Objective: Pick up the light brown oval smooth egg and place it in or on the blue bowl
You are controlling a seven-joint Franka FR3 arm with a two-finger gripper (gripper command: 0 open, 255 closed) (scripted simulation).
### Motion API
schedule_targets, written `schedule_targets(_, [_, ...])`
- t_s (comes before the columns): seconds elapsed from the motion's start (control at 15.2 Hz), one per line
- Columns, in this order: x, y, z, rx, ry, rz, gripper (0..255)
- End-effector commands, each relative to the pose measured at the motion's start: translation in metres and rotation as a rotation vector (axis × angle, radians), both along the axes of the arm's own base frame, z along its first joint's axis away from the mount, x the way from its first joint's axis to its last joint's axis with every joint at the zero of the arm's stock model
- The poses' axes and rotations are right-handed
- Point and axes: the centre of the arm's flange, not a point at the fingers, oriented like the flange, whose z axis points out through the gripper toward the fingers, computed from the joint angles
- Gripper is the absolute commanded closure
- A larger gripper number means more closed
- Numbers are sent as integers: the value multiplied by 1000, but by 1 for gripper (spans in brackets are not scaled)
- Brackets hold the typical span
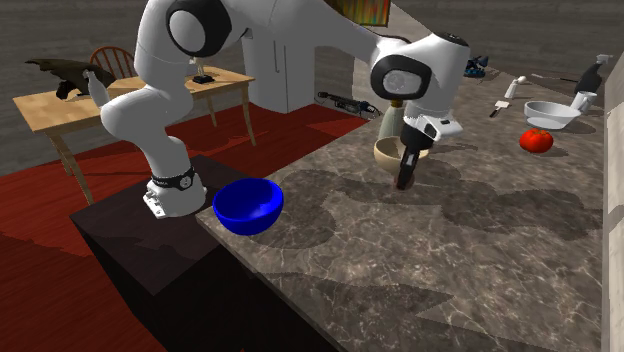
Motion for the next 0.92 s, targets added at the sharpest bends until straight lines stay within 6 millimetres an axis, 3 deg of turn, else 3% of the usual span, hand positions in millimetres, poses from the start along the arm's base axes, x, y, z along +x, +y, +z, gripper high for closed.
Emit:
schedule_targets(0.0, [1, 0, 10, 0, 0, 0, 255])
schedule_targets(0.73, [1, 0, 66, 0, 0, 0, 255])
schedule_targets(0.86, [-20, -17, 66, 0, 0, 0, 255])
